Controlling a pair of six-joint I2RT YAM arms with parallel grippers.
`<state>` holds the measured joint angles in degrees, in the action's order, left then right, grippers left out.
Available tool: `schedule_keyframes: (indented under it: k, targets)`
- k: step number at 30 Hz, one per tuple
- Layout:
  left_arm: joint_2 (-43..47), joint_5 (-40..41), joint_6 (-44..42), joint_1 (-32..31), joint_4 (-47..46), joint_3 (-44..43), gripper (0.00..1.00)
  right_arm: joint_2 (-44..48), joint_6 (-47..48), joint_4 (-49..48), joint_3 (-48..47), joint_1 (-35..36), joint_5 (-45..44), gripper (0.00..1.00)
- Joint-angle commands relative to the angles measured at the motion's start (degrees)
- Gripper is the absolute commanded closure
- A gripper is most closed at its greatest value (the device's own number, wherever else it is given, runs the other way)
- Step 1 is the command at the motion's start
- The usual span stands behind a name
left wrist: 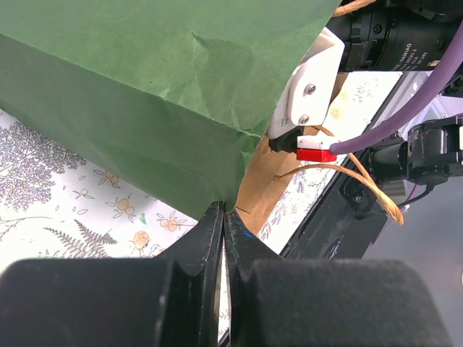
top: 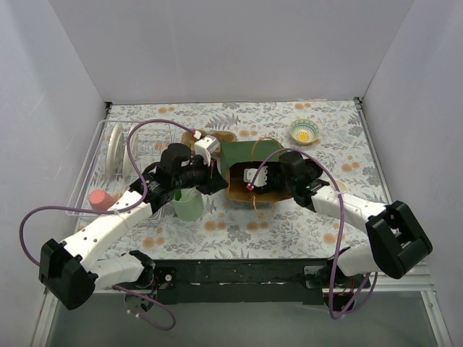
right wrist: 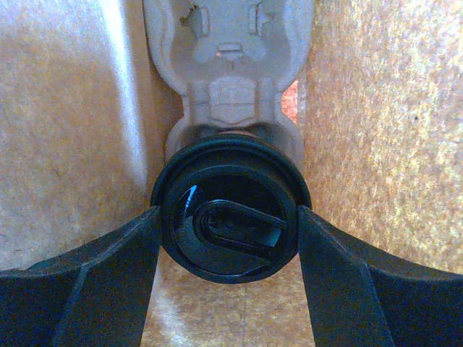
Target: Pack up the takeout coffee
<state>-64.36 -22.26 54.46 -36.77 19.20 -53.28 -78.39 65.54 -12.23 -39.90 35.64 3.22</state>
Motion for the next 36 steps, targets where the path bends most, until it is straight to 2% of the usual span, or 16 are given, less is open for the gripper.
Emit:
schedule_keyframes:
  k: [1, 9, 10, 13, 15, 16, 21, 26, 28, 36]
  targets:
    - [0.5, -0.9, 0.4, -0.1, -0.9, -0.6, 1.00, -1.3, -1.0, -1.0, -0.4, -0.5, 0.3, 0.73]
    - [0.0, -1.2, 0.8, -0.1, -1.1, -1.1, 1.00, -2.8, -1.5, -1.4, -1.6, -0.4, -0.5, 0.59]
    - [-0.3, -1.2, 0.8, -0.1, -1.1, -1.5, 1.00, -2.7, -1.6, -1.4, -1.6, -0.4, -0.3, 0.52]
    - [-0.8, -1.3, 1.0, -0.1, -1.0, -2.2, 1.00, -1.7, -2.3, -0.5, -1.8, -0.4, -0.1, 0.41]
    - [-1.1, -1.3, 1.0, -0.1, -1.0, -2.5, 1.00, -0.7, -2.2, 0.6, -2.0, -0.4, 0.0, 0.37]
    - [-1.1, -1.2, 0.9, -0.1, -0.9, -2.8, 1.00, -0.5, -2.3, 1.7, -2.2, -0.4, 0.2, 0.31]
    - [-2.0, -0.8, 0.7, -0.1, -0.7, -3.5, 1.00, 1.0, -1.1, 5.5, -4.2, -0.3, 0.7, 0.24]
    - [-2.9, -0.4, 0.7, -0.1, -0.5, -4.5, 1.00, 1.5, -1.8, 8.6, -6.2, -0.3, 0.6, 0.07]
    - [-3.4, -0.6, 0.7, -0.1, -0.4, -5.2, 1.00, 1.7, -1.8, 9.4, -6.2, -0.3, 0.5, 0.03]
    - [-4.5, 0.1, 0.7, -0.1, 0.8, -7.0, 1.00, 2.5, -2.7, 12.1, -7.8, -0.3, -0.4, 0.04]
